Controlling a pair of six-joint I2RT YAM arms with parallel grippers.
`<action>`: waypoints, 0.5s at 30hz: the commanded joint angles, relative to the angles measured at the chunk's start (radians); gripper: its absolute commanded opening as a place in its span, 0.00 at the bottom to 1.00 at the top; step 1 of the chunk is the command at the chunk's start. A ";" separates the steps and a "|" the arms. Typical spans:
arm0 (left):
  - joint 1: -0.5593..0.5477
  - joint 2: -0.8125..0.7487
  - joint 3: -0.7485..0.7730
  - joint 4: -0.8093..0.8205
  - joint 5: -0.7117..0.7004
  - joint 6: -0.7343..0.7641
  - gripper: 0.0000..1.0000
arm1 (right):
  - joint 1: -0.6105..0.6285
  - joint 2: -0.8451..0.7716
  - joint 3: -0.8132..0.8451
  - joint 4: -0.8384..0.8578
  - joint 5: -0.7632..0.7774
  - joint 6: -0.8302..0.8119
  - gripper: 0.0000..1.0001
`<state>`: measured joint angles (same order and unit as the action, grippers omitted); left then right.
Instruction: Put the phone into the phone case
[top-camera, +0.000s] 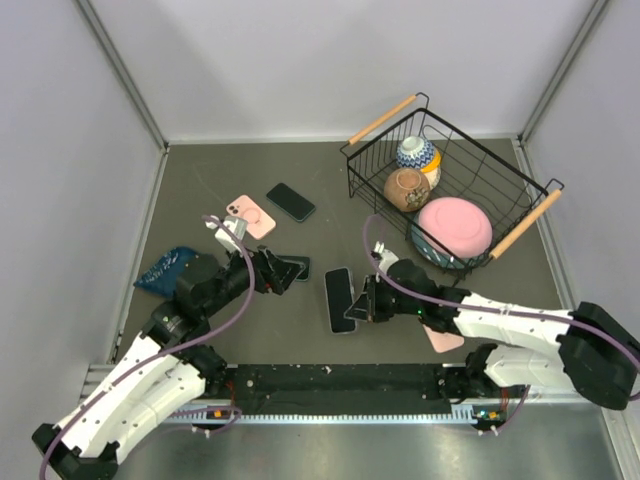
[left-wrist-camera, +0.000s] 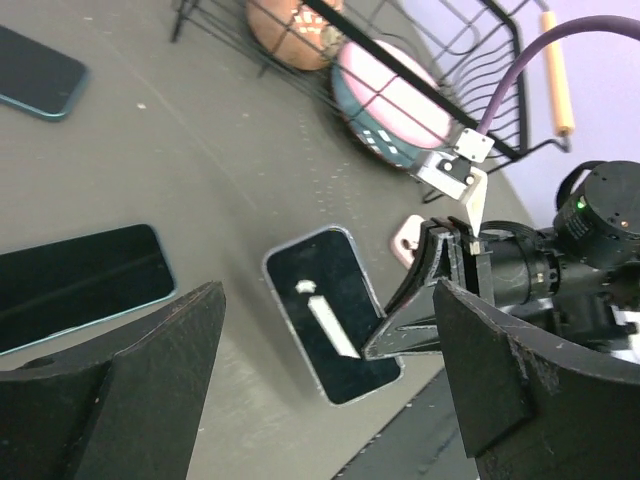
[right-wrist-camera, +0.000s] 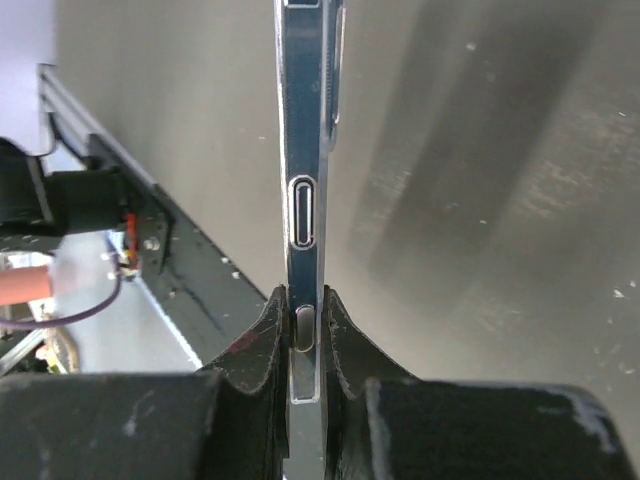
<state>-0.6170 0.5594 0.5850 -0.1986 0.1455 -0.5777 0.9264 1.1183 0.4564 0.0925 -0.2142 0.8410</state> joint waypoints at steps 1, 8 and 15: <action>0.002 -0.012 0.047 -0.127 -0.110 0.102 0.91 | -0.012 0.070 0.103 -0.023 0.062 -0.019 0.00; 0.002 -0.010 -0.023 -0.098 -0.167 0.079 0.91 | -0.024 0.143 0.125 -0.060 0.085 0.006 0.01; 0.002 -0.030 -0.070 -0.087 -0.207 0.087 0.90 | -0.047 0.196 0.130 -0.079 0.088 0.006 0.08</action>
<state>-0.6167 0.5514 0.5243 -0.3119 -0.0078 -0.5121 0.8944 1.2915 0.5331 -0.0177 -0.1490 0.8501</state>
